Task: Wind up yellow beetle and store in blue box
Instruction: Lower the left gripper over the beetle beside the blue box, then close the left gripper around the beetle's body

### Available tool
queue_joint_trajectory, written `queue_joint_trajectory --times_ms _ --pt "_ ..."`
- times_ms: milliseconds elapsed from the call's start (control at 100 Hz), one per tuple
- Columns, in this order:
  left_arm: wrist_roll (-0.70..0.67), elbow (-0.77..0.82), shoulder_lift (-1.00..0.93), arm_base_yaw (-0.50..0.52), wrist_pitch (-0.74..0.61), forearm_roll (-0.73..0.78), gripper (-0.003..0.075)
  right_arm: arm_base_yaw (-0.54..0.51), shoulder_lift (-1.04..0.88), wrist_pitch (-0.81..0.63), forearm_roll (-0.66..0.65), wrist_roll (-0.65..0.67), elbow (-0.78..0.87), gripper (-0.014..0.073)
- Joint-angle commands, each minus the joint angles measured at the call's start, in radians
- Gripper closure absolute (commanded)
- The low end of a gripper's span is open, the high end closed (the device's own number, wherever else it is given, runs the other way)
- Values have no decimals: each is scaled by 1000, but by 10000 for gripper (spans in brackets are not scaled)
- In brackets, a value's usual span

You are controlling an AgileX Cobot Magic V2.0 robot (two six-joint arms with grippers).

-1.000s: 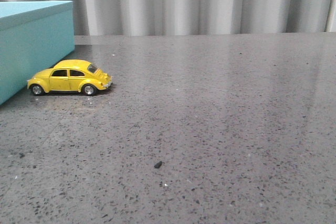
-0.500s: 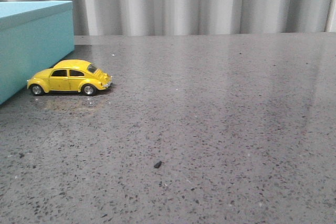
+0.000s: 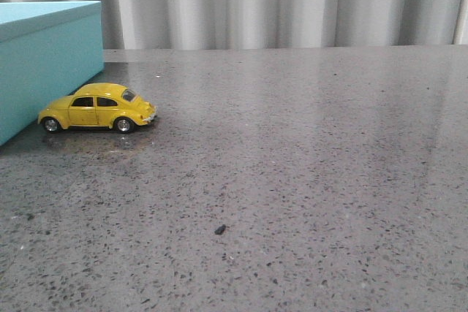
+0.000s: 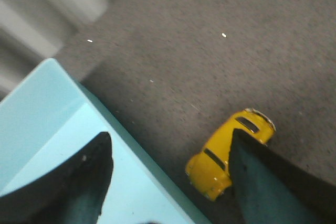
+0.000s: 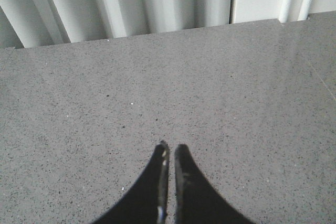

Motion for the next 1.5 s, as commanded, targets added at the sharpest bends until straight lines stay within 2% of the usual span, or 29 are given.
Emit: queue_joint_trajectory --times_ms 0,40,130,400,540,880,1010,1360,1490 --pt "53 -104 51 -23 95 -2 279 2 2 -67 -3 -5 -21 635" --pt "87 -144 84 -27 170 -2 279 2 2 -67 -3 -5 -21 635" --pt "126 -191 135 -27 226 -2 279 2 2 -69 -3 -5 -21 635" --pt "133 -208 200 -27 185 9 279 2 2 -69 -3 -5 -21 635" --pt "140 -208 216 -29 178 -32 279 2 2 -69 -3 -5 -21 635" --pt "408 -208 297 -29 138 -36 279 2 2 -84 -3 -5 -21 635" --pt "450 -208 331 -29 142 -36 279 2 2 -86 -3 -5 -21 635" --pt "458 -208 402 -29 180 -54 279 2 2 -94 -3 -5 -21 635" --pt "529 -208 403 -29 184 -92 279 2 2 -100 -3 -5 -21 635"
